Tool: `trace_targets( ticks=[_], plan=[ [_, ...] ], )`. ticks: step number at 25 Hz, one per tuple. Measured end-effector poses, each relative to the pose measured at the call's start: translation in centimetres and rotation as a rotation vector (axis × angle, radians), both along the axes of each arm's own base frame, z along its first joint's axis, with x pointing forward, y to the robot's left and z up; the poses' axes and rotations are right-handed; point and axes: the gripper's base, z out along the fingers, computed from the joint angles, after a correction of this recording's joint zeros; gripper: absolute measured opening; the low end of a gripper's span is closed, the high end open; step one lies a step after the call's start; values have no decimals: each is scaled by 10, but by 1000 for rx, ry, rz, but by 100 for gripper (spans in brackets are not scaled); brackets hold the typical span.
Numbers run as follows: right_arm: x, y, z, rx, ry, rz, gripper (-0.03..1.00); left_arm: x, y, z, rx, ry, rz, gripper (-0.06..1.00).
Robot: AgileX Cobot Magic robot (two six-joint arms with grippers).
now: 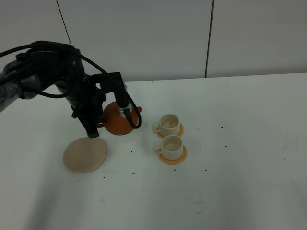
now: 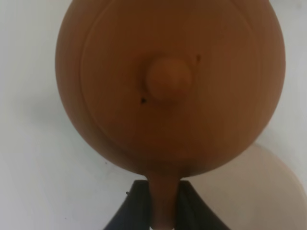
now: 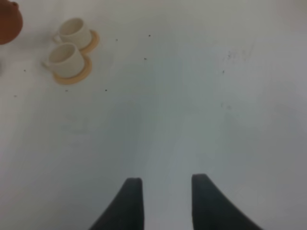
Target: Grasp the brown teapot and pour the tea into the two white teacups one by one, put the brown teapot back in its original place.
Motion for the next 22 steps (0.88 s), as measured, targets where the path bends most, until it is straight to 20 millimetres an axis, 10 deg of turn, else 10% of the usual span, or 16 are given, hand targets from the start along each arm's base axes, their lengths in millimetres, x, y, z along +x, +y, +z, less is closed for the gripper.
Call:
trace_targets(
  ticks=[22],
  plan=[
    [0, 0, 0, 1, -1, 0, 24, 32, -47, -18, 147, -69, -36, 17]
  ],
)
